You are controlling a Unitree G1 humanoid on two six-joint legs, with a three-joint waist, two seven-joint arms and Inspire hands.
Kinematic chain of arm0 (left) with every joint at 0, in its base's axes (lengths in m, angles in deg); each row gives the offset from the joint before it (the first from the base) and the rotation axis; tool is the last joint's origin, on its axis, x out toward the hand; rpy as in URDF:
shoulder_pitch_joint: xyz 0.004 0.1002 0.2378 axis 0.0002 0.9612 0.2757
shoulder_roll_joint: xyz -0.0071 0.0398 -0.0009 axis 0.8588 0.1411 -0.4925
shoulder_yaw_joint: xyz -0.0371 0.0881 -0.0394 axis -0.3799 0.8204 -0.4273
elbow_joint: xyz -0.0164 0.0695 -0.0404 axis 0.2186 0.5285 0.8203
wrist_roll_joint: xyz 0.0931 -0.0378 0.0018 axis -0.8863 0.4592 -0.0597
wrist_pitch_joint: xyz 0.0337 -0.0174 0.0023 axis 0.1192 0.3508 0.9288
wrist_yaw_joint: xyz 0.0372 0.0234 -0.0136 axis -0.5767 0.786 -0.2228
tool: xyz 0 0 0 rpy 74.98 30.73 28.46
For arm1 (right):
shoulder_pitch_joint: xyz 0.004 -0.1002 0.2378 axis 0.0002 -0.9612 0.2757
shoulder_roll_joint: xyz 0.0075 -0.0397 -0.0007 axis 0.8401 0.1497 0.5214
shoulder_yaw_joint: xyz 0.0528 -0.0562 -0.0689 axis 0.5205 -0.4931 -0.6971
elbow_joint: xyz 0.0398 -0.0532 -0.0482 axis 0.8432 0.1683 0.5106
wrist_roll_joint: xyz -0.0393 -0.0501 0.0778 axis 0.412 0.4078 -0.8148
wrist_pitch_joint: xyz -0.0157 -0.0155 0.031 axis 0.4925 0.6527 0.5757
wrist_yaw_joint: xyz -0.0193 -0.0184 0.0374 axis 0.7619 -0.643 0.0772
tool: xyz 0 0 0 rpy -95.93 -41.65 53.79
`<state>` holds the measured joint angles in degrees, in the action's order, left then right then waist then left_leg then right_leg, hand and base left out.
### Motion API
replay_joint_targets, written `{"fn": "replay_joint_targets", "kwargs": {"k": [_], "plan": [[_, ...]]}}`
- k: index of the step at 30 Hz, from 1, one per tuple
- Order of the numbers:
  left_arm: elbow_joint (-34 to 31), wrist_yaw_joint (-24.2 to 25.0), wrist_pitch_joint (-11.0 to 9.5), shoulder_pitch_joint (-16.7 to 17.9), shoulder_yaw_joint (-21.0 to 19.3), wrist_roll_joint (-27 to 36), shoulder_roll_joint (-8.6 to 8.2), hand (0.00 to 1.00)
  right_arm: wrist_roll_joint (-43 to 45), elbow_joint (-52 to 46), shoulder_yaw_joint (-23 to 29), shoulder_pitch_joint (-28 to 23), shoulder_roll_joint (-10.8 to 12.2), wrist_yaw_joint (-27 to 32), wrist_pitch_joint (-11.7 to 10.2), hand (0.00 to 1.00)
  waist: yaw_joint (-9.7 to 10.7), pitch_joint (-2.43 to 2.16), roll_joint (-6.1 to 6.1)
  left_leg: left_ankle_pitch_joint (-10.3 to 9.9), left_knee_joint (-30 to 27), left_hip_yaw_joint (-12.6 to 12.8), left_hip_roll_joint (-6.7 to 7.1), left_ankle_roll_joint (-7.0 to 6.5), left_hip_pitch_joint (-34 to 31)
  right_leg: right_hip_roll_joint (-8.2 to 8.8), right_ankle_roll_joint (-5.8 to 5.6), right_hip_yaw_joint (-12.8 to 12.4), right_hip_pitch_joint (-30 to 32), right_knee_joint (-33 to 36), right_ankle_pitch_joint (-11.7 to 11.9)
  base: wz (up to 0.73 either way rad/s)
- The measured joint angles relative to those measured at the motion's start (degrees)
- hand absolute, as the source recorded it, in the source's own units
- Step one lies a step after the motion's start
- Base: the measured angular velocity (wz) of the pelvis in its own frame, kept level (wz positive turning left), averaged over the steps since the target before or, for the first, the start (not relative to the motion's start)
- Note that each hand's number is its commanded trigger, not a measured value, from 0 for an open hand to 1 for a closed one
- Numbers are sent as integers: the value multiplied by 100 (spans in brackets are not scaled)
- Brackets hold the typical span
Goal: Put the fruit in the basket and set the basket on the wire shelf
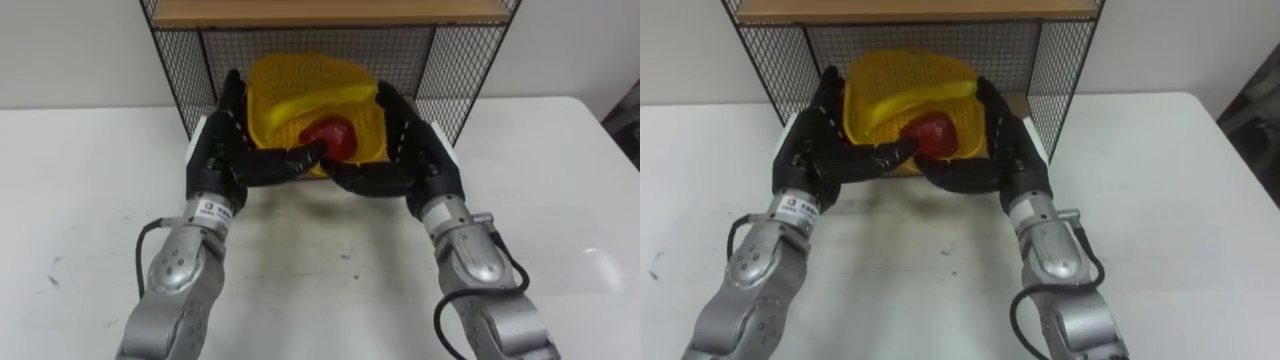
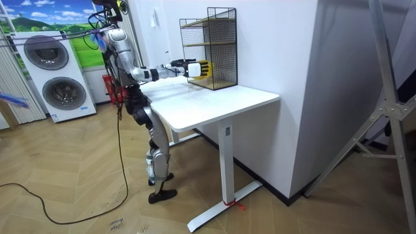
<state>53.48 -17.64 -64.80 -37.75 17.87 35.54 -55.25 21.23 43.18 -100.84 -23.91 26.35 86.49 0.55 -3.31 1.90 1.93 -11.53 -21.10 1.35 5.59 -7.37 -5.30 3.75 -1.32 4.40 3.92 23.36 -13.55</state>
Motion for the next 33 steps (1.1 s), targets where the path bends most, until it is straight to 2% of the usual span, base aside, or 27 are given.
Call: {"fn": "replay_joint_targets", "kwargs": {"k": [2, 7, 15, 21, 24, 30, 33], "plan": [[1, -27, 9, 0, 2, 2, -7, 0, 1, 1, 2, 69, -1, 22, 0, 0, -5, -22, -23, -19, 49, -11, -82, 38, 20, -93, 33, 45, -113, -209, 117, -4], [-1, -41, 12, -2, -18, 76, -3, 0, -148, 0, -3, 92, 4, 105, 0, 0, -5, -65, -79, -13, 109, -13, -123, 61, 121, -136, 55, 62, -264, -378, 191, 0], [35, -37, 172, -2, -45, 74, 5, 0, -215, 1, -6, 92, -1, 115, 8, 0, -3, -68, -74, 19, 178, -10, -137, 86, 179, -158, 77, 56, -312, -439, 219, 0], [351, -27, 287, -50, -54, 53, -2, 0, -157, 74, -20, 92, 2, 114, 41, 0, -2, -74, -42, 53, 264, -14, -195, 126, 282, -211, 109, 54, -497, -704, 350, 0], [489, 13, 372, -105, -56, 53, -6, 0, -130, 126, -18, 92, 3, 115, 145, 0, 11, -70, -25, 95, 353, -23, -197, 142, 376, -232, 121, 55, -589, -785, 387, 0], [723, -27, 543, -358, -56, 72, -26, 0, -448, 559, -6, 245, 34, 200, 168, 0, 84, -78, 3, 114, 370, -67, -201, 153, 425, -239, 137, 118, -697, -884, 416, 4], [954, -149, 635, -496, -50, 102, -40, 0, -680, 891, -10, 470, 103, 223, 335, 0, 145, -74, 5, 114, 368, -77, -201, 153, 431, -244, 136, 127, -711, -887, 421, 1]]}}
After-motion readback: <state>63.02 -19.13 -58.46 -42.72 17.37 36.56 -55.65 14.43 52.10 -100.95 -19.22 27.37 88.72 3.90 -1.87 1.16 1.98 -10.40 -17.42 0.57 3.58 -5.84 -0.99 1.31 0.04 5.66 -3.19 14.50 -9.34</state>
